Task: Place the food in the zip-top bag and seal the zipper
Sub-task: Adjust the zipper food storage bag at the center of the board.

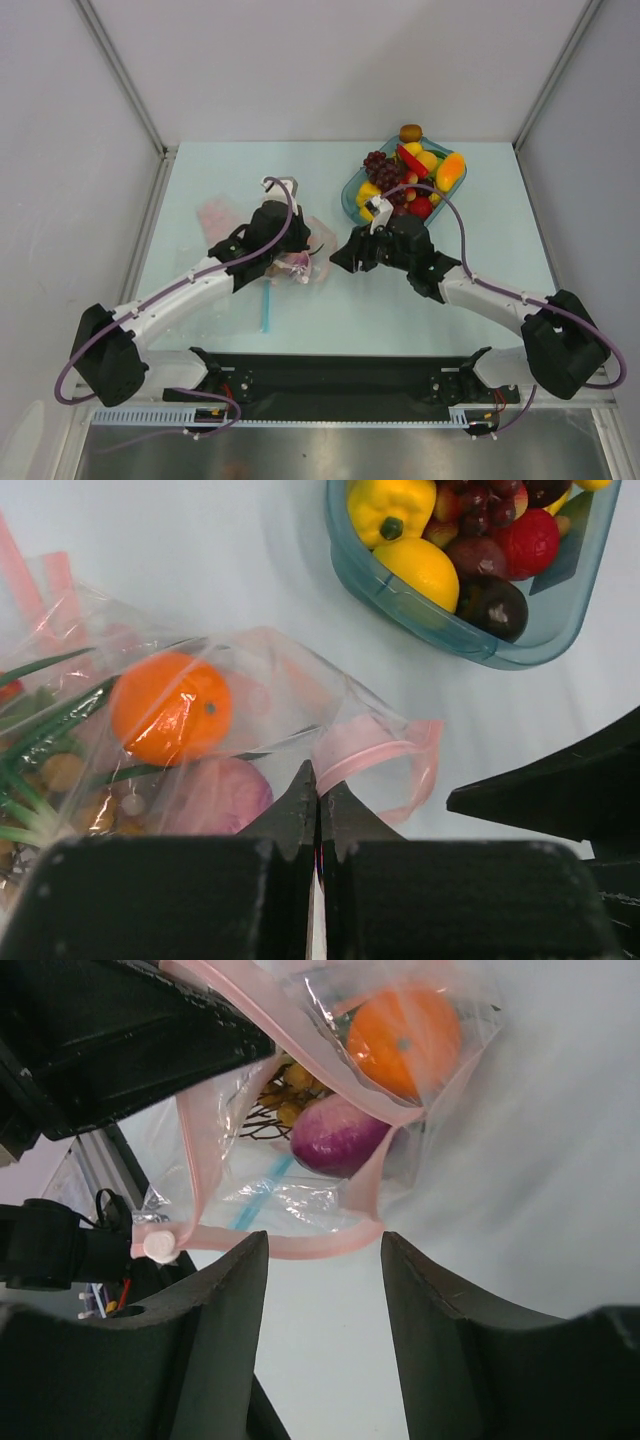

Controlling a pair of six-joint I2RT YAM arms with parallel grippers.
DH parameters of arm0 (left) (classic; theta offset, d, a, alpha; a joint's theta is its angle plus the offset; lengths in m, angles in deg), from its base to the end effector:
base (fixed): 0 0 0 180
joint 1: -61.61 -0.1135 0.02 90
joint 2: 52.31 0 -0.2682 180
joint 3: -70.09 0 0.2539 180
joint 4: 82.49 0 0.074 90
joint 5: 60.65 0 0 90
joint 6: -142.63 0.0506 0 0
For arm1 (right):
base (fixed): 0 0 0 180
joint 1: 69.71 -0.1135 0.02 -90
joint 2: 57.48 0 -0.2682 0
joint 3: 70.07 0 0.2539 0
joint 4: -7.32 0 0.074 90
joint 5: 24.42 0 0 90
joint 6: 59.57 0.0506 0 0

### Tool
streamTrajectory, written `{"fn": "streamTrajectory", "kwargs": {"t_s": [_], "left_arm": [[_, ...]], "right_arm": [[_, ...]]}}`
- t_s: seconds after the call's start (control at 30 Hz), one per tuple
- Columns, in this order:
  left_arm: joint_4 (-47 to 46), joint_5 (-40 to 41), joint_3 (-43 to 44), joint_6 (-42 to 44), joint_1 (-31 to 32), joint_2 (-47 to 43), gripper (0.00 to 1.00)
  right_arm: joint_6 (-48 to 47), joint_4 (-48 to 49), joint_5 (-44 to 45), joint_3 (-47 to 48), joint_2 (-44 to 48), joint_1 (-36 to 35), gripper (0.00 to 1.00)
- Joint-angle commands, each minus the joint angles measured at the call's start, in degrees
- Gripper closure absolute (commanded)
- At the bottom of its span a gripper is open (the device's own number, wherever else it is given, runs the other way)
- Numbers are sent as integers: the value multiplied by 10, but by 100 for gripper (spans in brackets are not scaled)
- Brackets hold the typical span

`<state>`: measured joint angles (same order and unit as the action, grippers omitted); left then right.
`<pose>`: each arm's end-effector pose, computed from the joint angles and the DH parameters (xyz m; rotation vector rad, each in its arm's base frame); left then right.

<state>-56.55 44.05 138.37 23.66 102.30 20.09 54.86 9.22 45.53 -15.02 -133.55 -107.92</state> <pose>0.2348 -0.1849 0.2893 0.0592 2.1104 -0.4705 0.2307 0.2037 0.2429 -0.4938 1.9714 1.0505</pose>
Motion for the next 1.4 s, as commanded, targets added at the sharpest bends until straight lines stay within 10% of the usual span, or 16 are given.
{"fn": "streamTrajectory", "kwargs": {"t_s": [0.0,0.6,0.73,0.9,1.37], "left_arm": [[-44,-48,-7,-13,-3,-24,100],[-32,-43,-6,-6,-3,-53,100],[-34,-43,-7,-5,-3,-53,100],[-28,-41,0,-1,-3,-46,100],[-19,0,13,0,-1,19,100]], "right_arm": [[11,58,-28,0,-14,2,46],[11,99,-25,1,-78,-3,47],[14,106,-26,3,-86,-3,55],[24,104,-37,14,-102,-3,89],[16,-303,247,161,-134,15,100]]}}
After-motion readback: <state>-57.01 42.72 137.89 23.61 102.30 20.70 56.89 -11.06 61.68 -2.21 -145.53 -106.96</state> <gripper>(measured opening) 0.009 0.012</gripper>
